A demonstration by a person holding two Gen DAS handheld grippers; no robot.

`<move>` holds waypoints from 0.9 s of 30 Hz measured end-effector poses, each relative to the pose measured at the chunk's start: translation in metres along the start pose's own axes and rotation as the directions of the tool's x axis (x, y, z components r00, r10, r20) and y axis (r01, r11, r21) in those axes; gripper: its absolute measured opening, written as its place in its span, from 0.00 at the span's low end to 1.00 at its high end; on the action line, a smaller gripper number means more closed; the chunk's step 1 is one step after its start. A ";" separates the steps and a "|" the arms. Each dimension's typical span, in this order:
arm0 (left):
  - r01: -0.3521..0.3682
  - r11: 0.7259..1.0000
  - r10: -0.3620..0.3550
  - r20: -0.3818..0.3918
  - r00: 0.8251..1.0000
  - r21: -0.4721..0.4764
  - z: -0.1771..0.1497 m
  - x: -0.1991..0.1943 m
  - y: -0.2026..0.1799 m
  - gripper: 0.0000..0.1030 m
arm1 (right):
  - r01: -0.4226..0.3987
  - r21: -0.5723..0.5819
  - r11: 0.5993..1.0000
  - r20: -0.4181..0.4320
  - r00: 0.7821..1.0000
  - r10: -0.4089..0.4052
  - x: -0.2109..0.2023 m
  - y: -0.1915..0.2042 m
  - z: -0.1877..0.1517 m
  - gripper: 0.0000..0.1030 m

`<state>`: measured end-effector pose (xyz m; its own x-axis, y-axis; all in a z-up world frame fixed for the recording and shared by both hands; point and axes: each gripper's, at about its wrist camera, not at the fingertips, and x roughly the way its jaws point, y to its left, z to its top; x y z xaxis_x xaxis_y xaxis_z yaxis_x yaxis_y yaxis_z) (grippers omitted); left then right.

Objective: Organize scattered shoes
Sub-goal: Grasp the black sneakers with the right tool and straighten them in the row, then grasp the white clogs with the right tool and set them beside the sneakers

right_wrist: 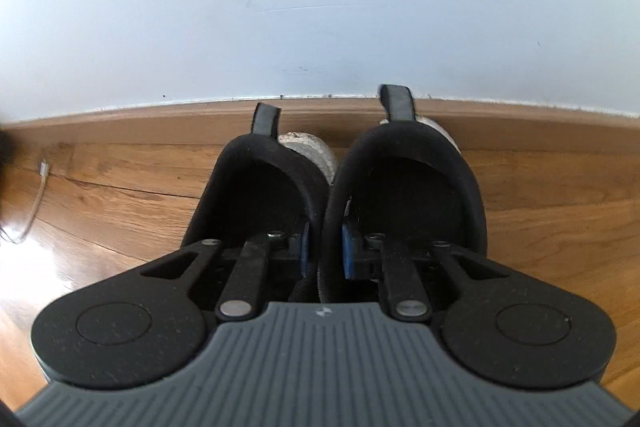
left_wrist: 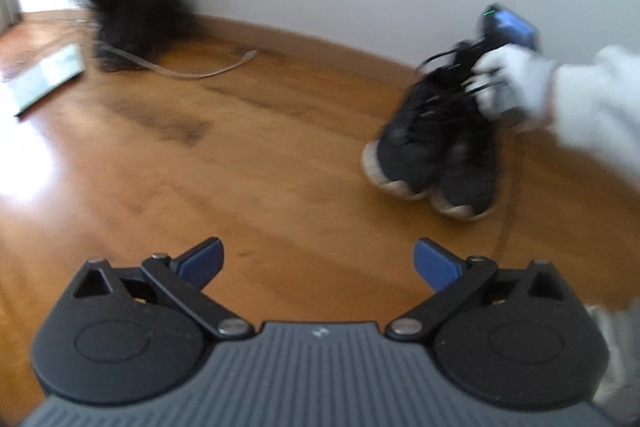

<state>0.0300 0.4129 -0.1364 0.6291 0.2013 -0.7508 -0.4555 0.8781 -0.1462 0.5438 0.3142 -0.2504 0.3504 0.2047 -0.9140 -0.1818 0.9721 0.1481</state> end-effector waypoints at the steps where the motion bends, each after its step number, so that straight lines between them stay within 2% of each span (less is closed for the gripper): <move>1: 0.008 1.000 -0.008 0.019 1.000 -0.009 0.003 -0.003 -0.002 0.99 | -0.002 0.000 1.000 0.003 1.000 0.002 -0.005 0.001 -0.003 0.29; 4: 0.026 1.000 -0.025 0.041 0.999 -0.016 0.005 -0.011 -0.004 0.99 | -0.135 0.016 0.991 0.013 0.991 0.135 -0.054 -0.012 -0.013 0.42; 5: 0.031 0.999 -0.031 0.039 0.999 -0.013 0.003 -0.011 -0.005 0.99 | -0.191 0.011 0.982 0.009 0.982 0.190 -0.074 -0.016 -0.018 0.44; 7: 0.035 0.999 -0.035 0.031 0.999 0.002 0.001 -0.013 -0.010 0.99 | -0.299 0.007 0.954 -0.016 0.954 0.299 -0.131 -0.037 -0.037 0.59; 8: 0.039 0.999 -0.039 0.023 0.999 0.013 -0.001 -0.015 -0.016 0.99 | -0.336 0.004 0.942 -0.030 0.942 0.335 -0.157 -0.048 -0.048 0.61; 11: 0.063 0.998 -0.063 0.002 0.998 0.022 0.000 -0.016 -0.025 0.99 | -0.370 -0.007 0.929 -0.060 0.928 0.369 -0.202 -0.066 -0.080 0.69; 13: 0.093 0.995 -0.093 -0.014 0.996 0.023 -0.001 -0.018 -0.033 0.99 | -0.356 0.018 0.934 -0.098 0.929 0.356 -0.219 -0.083 -0.110 0.76; 17: 0.146 0.989 -0.145 -0.028 0.989 0.036 -0.006 -0.028 -0.053 0.99 | -0.214 0.132 0.968 -0.231 0.943 0.240 -0.193 -0.138 -0.184 0.75; 19: 0.156 0.987 -0.154 -0.036 0.987 0.050 -0.005 -0.024 -0.053 0.99 | -0.133 0.181 0.974 -0.302 0.935 0.184 -0.178 -0.166 -0.222 0.74; 21: 0.169 0.983 -0.166 -0.049 0.985 0.070 -0.007 -0.022 -0.058 0.99 | -0.047 0.224 0.973 -0.374 0.918 0.131 -0.163 -0.195 -0.259 0.70; 26: 0.181 0.979 -0.173 -0.098 0.980 0.089 -0.012 -0.018 -0.064 0.99 | 0.009 0.221 0.975 -0.445 0.891 0.093 -0.128 -0.202 -0.291 0.65; 27: 0.181 0.980 -0.172 -0.104 0.979 0.083 -0.012 -0.017 -0.063 0.99 | 0.003 0.215 0.977 -0.439 0.894 0.094 -0.123 -0.201 -0.297 0.60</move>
<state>0.0408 0.3488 -0.1219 0.6288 0.0006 -0.7775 -0.2804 0.9329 -0.2261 0.2641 0.0602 -0.2799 -0.1074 0.2239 -0.9687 0.0214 0.9746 0.2229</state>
